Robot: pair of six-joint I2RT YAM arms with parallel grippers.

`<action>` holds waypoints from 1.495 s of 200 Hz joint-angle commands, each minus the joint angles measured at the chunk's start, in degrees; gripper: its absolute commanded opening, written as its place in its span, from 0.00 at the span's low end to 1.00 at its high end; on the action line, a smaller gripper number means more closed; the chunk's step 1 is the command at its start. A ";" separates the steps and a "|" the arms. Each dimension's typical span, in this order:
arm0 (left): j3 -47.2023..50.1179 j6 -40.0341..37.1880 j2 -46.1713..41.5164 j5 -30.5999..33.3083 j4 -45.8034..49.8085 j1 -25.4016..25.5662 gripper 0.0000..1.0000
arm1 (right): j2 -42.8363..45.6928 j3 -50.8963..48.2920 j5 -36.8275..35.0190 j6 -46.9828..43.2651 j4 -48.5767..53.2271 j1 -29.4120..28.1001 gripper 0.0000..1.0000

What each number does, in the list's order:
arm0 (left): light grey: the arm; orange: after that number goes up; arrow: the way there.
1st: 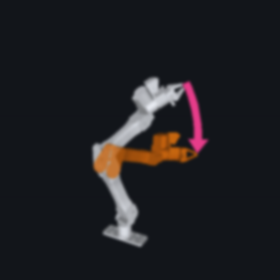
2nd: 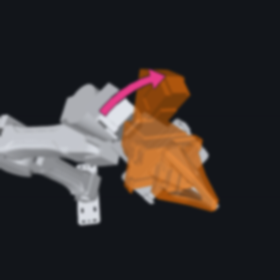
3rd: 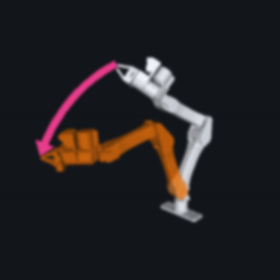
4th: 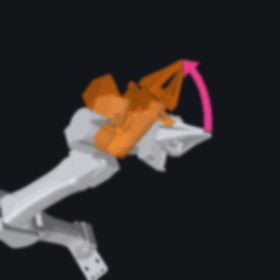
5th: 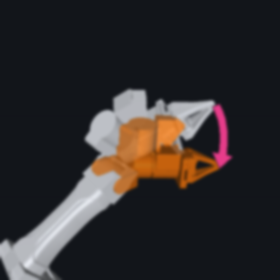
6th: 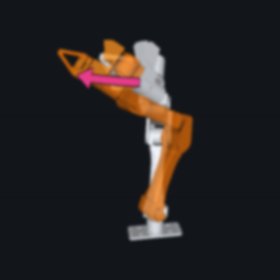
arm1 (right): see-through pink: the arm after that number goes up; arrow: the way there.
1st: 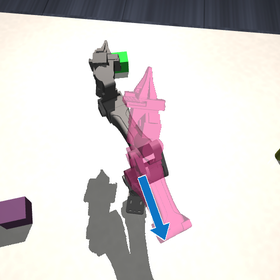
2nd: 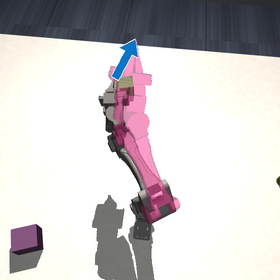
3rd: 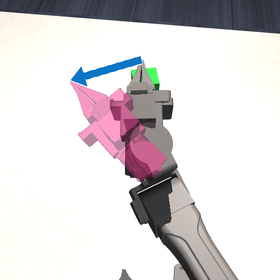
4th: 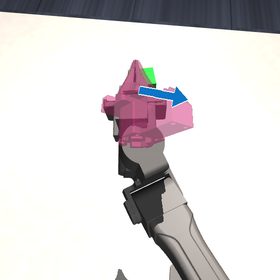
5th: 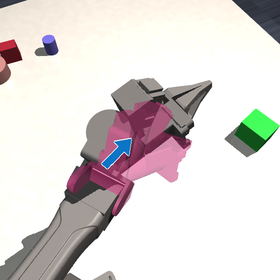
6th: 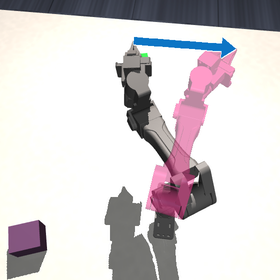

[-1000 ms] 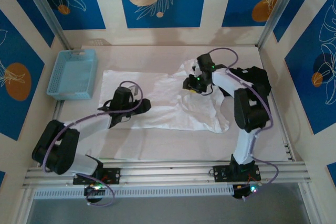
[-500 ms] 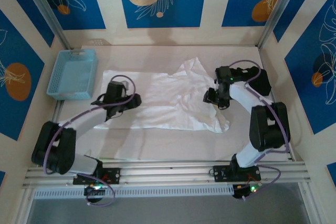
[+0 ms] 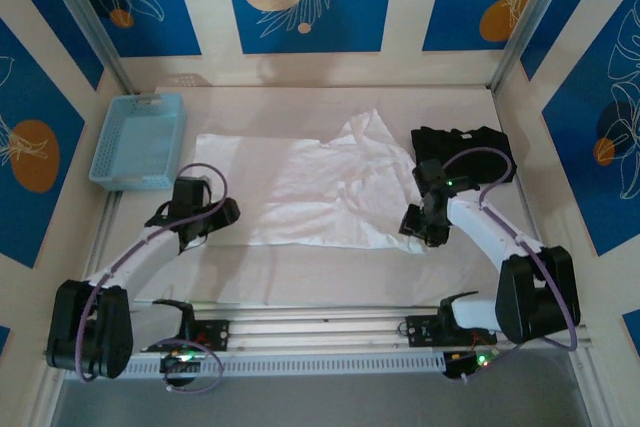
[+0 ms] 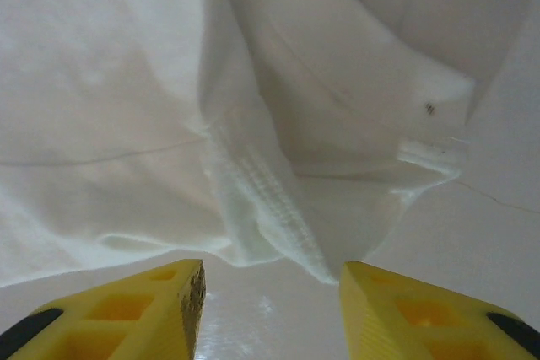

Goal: Fold the inside-out t-shirt

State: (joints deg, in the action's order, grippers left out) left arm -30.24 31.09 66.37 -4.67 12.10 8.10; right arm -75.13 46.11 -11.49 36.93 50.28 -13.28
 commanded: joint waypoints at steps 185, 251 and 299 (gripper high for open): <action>6.42 2.88 6.85 -1.90 -7.61 -8.80 0.65 | -1.97 0.47 -3.54 -4.15 -2.84 13.19 0.32; 5.24 4.68 0.43 -5.26 -6.56 -8.80 0.66 | 2.12 -1.03 2.34 -2.91 -2.68 12.98 0.52; 3.67 5.24 -3.70 -5.81 -7.63 -8.79 0.67 | 4.11 1.16 8.71 -5.37 -14.07 7.94 0.64</action>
State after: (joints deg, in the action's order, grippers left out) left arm -25.21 35.46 64.18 -8.93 4.60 0.10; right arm -70.04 45.28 -8.75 32.75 43.90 -1.61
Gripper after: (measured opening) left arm 0.662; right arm 0.634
